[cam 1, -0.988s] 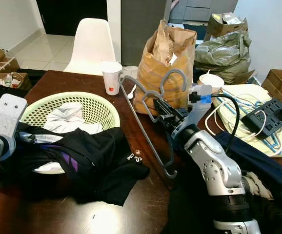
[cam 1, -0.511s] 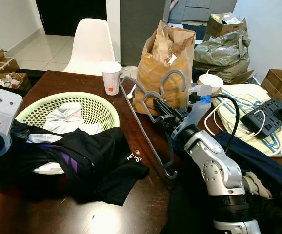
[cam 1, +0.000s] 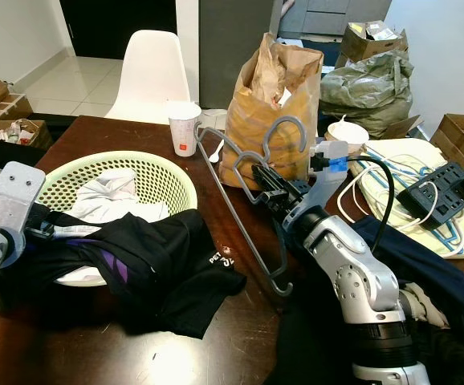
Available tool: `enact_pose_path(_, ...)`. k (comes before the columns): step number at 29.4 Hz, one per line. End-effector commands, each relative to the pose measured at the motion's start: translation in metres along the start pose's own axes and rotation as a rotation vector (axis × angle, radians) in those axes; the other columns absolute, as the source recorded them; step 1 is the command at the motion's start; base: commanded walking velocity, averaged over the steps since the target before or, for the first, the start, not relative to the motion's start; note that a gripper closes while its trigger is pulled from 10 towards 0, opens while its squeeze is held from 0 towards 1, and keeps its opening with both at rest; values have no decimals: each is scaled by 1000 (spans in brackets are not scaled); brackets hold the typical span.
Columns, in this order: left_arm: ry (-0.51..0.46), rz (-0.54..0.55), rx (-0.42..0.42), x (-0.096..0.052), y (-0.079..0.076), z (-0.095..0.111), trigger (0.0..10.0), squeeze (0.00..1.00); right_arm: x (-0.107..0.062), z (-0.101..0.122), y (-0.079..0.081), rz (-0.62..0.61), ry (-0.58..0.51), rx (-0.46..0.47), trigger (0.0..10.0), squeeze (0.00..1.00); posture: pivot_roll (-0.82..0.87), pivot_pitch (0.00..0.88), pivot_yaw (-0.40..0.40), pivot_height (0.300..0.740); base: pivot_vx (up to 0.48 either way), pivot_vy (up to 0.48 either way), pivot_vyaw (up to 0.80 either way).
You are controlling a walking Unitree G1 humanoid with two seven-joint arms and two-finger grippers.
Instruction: Hang hanger
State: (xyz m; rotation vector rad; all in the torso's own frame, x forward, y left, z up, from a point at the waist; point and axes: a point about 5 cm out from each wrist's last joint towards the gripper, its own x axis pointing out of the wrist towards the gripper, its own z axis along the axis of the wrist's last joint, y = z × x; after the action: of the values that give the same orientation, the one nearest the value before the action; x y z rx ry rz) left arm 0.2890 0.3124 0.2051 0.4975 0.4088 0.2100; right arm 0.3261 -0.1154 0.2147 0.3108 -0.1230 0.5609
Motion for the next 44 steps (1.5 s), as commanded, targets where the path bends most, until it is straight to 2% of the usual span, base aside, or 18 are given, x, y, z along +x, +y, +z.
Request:
enact_pose_path(1, 11, 2, 13, 1, -2, -4, 2627, 0, -3, 0, -1, -9, 6, -9, 10000, 0, -61, 140, -42, 740, 0, 0, 0)
enact_pose_path(2, 13, 7, 17, 1, -1, -4, 0, 0, -3, 0, -1, -9, 6, -9, 10000, 0, -60, 140, -43, 740, 0, 0, 0)
enact_pose_path(12, 24, 18, 28, -1, 1, -9, 0, 0, -2, 0, -2, -7, 6, -9, 10000, 0, -58, 137, -43, 740, 0, 0, 0)
enact_pose_path(22, 0, 32, 27, -2, 5, -4, 0, 0, -2, 2, -4, -12, 2, -14, 10000, 0, -60, 135, -44, 740, 0, 0, 0)
enact_pose_path(25, -63, 32, 8, -4, 8, 6, 0, 0, -2, 2, -4, -12, 1, -14, 10000, 0, -59, 132, -46, 740, 0, 0, 0)
enact_pose_path(28, -296, -44, -101, -15, 7, 44, 0, 0, 0, 2, -3, -11, -1, -11, 10000, 0, -51, 124, -45, 740, 0, 0, 0)
enact_pose_path(29, -432, -125, -160, -27, 4, 69, 0, 0, 1, 2, -3, -9, -4, -9, 10000, 0, -48, 120, -46, 740, 0, 0, 0)
enact_pose_path(30, -555, -212, -181, -41, 0, 90, 0, 0, 2, 2, -3, -7, -7, -7, 10000, 0, -46, 119, -46, 740, 0, 0, 0)
enact_pose_path(31, -555, -212, -181, -41, 0, 90, 0, 0, 2, 2, -3, -7, -7, -7, 10000, 0, -46, 119, -46, 740, 0, 0, 0)
enact_pose_path(32, -699, -338, -179, -63, -9, 114, 1608, 0, 4, 2, -2, -5, -12, 0, 10000, 0, -35, 111, -44, 740, 0, 0, 0)
enact_pose_path(33, -787, -420, -164, -79, -14, 127, 1608, 0, 5, 2, -1, -3, -14, 4, 10000, 0, -35, 111, -44, 740, 0, 0, 0)
enact_pose_path(34, -858, -512, -153, -94, -21, 137, 2980, 0, 7, 1, 0, -1, -19, 16, 10000, 0, -31, 106, -41, 740, 0, 0, 0)
enact_pose_path(35, -858, -512, -153, -94, -21, 137, 2980, 0, 7, 1, 0, -1, -19, 16, 10000, 0, -31, 106, -41, 740, 0, 0, 0)
enact_pose_path(36, -898, -567, -147, -103, -24, 141, 4667, 0, 8, 1, 1, 0, -22, 24, 10000, 0, -31, 106, -41, 740, 0, 0, 0)
enact_pose_path(37, -898, -567, -147, -103, -24, 141, 4667, 0, 8, 1, 1, 0, -22, 24, 10000, 0, -31, 106, -41, 740, 0, 0, 0)
enact_pose_path(38, -939, -634, -148, -113, -28, 144, 4667, 0, 9, 1, 2, 4, -27, 37, 10000, 0, -27, 100, -39, 740, 0, 0, 0)
enact_pose_path(39, -973, -716, -129, -124, -34, 145, 10000, 0, 10, 1, 4, 6, -36, 52, 10000, 0, -23, 93, -38, 740, 0, 0, 0)
enact_pose_path(44, -1008, -806, -83, -138, -40, 140, 10000, 0, 12, 2, 6, 10, -49, 74, 10000, 0, -20, 87, -38, 740, 0, 0, 0)
